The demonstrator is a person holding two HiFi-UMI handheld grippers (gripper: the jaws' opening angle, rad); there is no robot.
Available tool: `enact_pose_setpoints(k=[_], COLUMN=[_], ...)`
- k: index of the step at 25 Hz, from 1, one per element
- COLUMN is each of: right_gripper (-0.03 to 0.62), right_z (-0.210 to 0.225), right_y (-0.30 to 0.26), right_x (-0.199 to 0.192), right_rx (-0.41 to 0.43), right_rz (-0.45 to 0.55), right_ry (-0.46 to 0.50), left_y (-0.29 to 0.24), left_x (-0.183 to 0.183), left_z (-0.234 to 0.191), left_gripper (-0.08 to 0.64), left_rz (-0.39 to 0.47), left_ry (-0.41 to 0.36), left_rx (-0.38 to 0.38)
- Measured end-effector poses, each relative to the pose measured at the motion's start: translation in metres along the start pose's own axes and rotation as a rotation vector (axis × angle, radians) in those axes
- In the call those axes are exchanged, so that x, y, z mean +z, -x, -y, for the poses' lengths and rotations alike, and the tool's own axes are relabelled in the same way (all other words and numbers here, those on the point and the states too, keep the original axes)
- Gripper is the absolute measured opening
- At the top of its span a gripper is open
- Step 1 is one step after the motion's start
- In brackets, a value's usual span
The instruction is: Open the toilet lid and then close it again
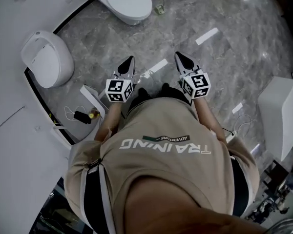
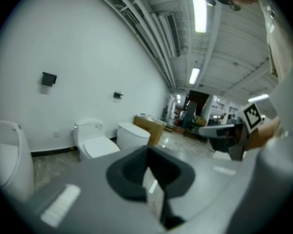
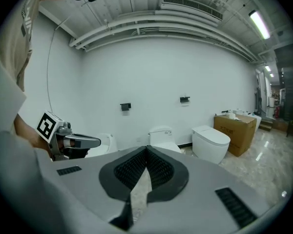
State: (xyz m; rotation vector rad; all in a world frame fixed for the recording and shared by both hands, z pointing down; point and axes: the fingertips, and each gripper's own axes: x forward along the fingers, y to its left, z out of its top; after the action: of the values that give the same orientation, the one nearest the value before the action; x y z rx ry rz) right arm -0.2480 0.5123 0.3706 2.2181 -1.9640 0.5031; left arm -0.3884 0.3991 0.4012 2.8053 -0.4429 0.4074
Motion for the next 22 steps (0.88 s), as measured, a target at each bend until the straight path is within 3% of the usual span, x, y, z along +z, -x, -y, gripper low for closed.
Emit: enact_pose_setpoints(k=[5,10,14,22], right_gripper=[0.014,0.014,0.014,0.014], right_z=[0.006,0.038,0.072,0.166], right_y=[0.0,-0.019,-0.039,-0.082], right_x=[-0.012,-0.013,-0.008,0.011], right_rx=[-0.034,0.006,0.049,0.199], right_rz=[-0.028,-0.036,-0.005,0.014], right_ry=[-0.03,-0.007,-0.018,-0.022], left_y=[-0.017,-0.054,-0.081,-0.159], left_x=[0.002,0.02,0.041,0.069], left_z=[-0.003,-0.002,-0.014,-0.006], left_gripper=[0.003,0.005,0.003,0.003], left_rz=[-0.011,0.001,-0.001,-0.008], left_ry=[-0.016,-0.083,-0.141,-0.123], left_rx=[-0.032,-0.012,0.05,0.191])
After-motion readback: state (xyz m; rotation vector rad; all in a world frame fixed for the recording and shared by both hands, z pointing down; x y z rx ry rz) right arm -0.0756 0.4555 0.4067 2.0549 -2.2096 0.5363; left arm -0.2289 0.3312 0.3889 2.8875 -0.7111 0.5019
